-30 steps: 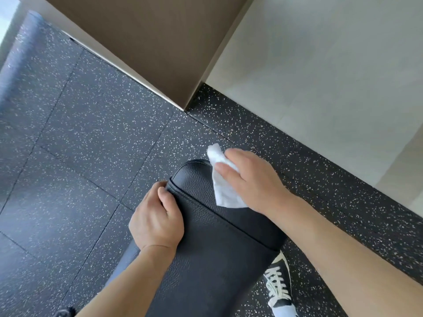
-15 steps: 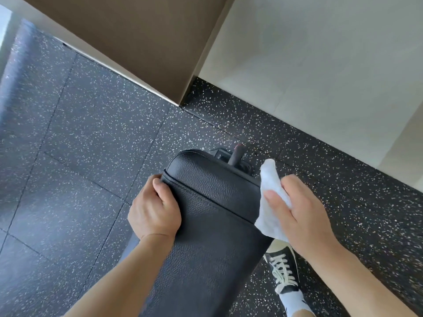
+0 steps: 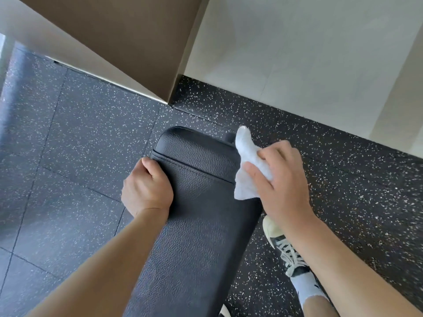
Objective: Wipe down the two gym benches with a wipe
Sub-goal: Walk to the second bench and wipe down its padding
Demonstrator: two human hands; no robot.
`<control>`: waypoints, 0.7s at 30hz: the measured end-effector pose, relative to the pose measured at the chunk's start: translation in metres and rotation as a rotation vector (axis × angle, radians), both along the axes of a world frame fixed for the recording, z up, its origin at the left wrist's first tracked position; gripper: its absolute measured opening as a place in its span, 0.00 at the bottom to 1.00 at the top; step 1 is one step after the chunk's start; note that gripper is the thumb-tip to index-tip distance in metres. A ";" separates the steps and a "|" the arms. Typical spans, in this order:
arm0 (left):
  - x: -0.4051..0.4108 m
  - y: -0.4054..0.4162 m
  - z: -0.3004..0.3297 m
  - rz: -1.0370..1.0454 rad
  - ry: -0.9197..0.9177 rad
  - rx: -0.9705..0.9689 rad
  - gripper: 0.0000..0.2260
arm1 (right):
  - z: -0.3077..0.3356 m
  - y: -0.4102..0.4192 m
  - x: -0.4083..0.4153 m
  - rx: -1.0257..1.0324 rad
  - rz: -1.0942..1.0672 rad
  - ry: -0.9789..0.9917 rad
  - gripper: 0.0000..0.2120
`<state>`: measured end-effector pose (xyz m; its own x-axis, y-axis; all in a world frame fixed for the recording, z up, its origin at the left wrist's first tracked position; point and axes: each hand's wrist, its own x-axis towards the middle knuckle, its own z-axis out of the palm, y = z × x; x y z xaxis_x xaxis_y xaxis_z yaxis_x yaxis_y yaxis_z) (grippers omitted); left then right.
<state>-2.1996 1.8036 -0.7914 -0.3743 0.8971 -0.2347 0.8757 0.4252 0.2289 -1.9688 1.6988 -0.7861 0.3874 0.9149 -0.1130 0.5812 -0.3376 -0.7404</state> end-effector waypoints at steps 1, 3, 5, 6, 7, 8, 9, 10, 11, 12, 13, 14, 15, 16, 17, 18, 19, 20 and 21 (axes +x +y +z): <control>-0.001 0.000 0.000 -0.007 -0.003 0.013 0.20 | -0.003 -0.010 -0.011 0.012 -0.035 -0.071 0.06; -0.003 0.001 -0.004 -0.022 0.006 0.038 0.21 | -0.010 -0.019 -0.030 0.052 -0.105 -0.165 0.06; -0.005 -0.001 -0.006 -0.030 0.010 0.055 0.20 | -0.016 -0.013 -0.032 0.088 -0.180 -0.159 0.08; -0.004 -0.001 -0.005 -0.034 -0.005 0.064 0.20 | -0.018 -0.006 -0.027 0.101 -0.229 -0.125 0.10; -0.004 -0.001 -0.004 -0.044 -0.033 0.077 0.19 | -0.020 0.002 -0.022 0.105 -0.281 -0.069 0.11; -0.006 -0.003 -0.003 -0.071 -0.073 0.100 0.18 | -0.021 0.009 -0.017 0.095 -0.325 -0.005 0.11; -0.008 -0.007 -0.002 -0.133 -0.124 0.134 0.17 | -0.022 0.014 -0.014 0.066 -0.352 0.043 0.11; -0.011 -0.014 -0.001 -0.238 -0.180 0.168 0.17 | -0.022 0.017 -0.013 0.038 -0.367 0.061 0.10; -0.014 -0.023 0.001 -0.385 -0.213 0.180 0.20 | -0.024 0.017 -0.014 0.027 -0.380 0.055 0.10; -0.018 -0.035 0.003 -0.531 -0.207 0.173 0.25 | -0.024 0.012 -0.017 0.032 -0.403 0.049 0.09; -0.024 -0.049 0.004 -0.642 -0.171 0.163 0.28 | -0.023 0.004 -0.023 0.049 -0.439 0.054 0.09; -0.031 -0.066 0.006 -0.715 -0.126 0.153 0.30 | -0.022 -0.007 -0.031 0.073 -0.485 0.072 0.09; -0.040 -0.086 0.008 -0.765 -0.094 0.145 0.31 | -0.021 -0.023 -0.043 0.098 -0.536 0.097 0.09; -0.051 -0.108 0.009 -0.805 -0.081 0.139 0.31 | -0.021 -0.041 -0.058 0.116 -0.584 0.126 0.10; -0.062 -0.131 0.010 -0.846 -0.078 0.137 0.31 | -0.021 -0.062 -0.078 0.116 -0.621 0.159 0.09; -0.073 -0.153 0.010 -0.886 -0.074 0.138 0.31 | -0.022 -0.084 -0.101 0.097 -0.649 0.197 0.10; -0.083 -0.171 0.010 -0.916 -0.068 0.138 0.31 | -0.022 -0.108 -0.127 0.065 -0.670 0.237 0.10; -0.092 -0.185 0.009 -0.929 -0.058 0.136 0.31 | -0.021 -0.133 -0.154 0.035 -0.679 0.269 0.11; -0.098 -0.194 0.008 -0.931 -0.046 0.136 0.31 | -0.018 -0.157 -0.179 0.012 -0.675 0.290 0.12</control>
